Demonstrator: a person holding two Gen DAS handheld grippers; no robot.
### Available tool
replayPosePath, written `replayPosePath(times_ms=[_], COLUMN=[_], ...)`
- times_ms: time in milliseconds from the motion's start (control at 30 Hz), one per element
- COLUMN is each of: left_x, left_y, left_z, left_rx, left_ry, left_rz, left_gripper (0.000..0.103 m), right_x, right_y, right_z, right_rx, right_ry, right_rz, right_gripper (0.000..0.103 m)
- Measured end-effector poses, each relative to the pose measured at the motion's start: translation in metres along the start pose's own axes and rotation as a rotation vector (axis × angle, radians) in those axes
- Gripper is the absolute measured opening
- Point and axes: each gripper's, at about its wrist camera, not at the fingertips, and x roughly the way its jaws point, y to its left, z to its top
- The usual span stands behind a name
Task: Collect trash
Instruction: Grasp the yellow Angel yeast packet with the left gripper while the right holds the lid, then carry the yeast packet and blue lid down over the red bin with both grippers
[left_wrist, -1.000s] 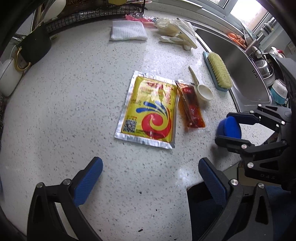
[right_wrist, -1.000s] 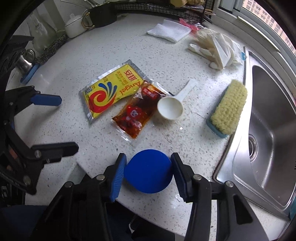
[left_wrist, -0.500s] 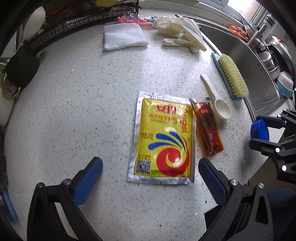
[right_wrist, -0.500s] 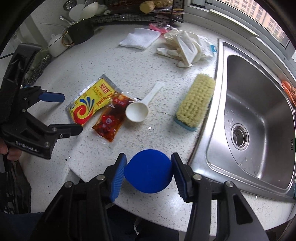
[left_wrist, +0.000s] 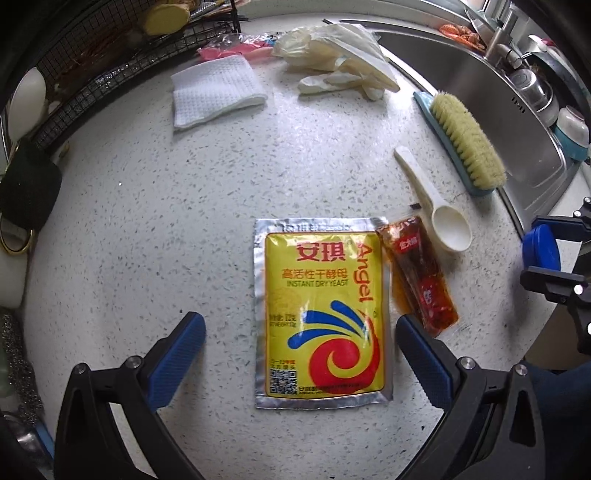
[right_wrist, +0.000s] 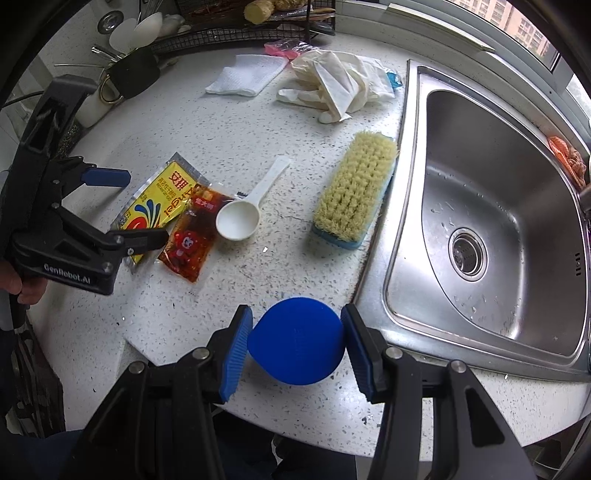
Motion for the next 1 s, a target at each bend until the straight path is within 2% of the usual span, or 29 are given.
replayPosePath(times_ms=[67,133,167,200,233,333,367,400,500,667,1000], left_x=[0.0,-0.003,-0.005,-0.011,-0.013,-0.02,-0.023,-0.024,-0.027,-0.034,-0.078], left_y=[-0.001,-0.001,-0.002,-0.001,-0.002,0.001,0.002,0.003,0.005,0.004,-0.038], left_z=[0.003,0.004,0.004,-0.004,-0.005,-0.013,-0.014,-0.015,-0.016,-0.022,-0.018], left_rx=[-0.011,-0.011,-0.009,-0.009,-0.014,-0.039,-0.043,-0.055,-0.087,-0.12,-0.111], left_ry=[-0.004,-0.022,-0.031,-0.04,-0.049,-0.058,-0.067,-0.069,-0.071,-0.075,-0.135], left_rz=[0.003,0.002,-0.001,-0.002,-0.001,-0.004,-0.007,-0.008,0.002,0.019,0.045], left_gripper=[0.1,0.093,0.083,0.069,0.063,0.057,0.048,0.046,0.042,0.041,0.041], right_x=[0.0,0.0,0.001,0.001,0.0,0.001,0.001,0.001,-0.002,-0.01,-0.041], right_y=[-0.002,-0.001,-0.001,-0.001,-0.001,0.0,0.001,0.001,0.002,-0.002,-0.029], right_z=[0.0,0.0,0.0,0.0,0.0,0.0,0.0,0.0,-0.001,0.0,-0.005], right_rx=[0.003,0.003,0.003,0.003,0.003,0.004,0.002,-0.003,-0.01,-0.012,0.004], right_ry=[0.0,0.0,0.0,0.001,0.0,-0.002,-0.004,-0.006,-0.018,-0.052,-0.149], right_rz=[-0.001,0.002,0.002,0.003,0.004,0.011,0.01,0.009,0.013,0.019,0.04], right_gripper=[0.047,0.047,0.047,0.047,0.047,0.047,0.047,0.047,0.047,0.047,0.047])
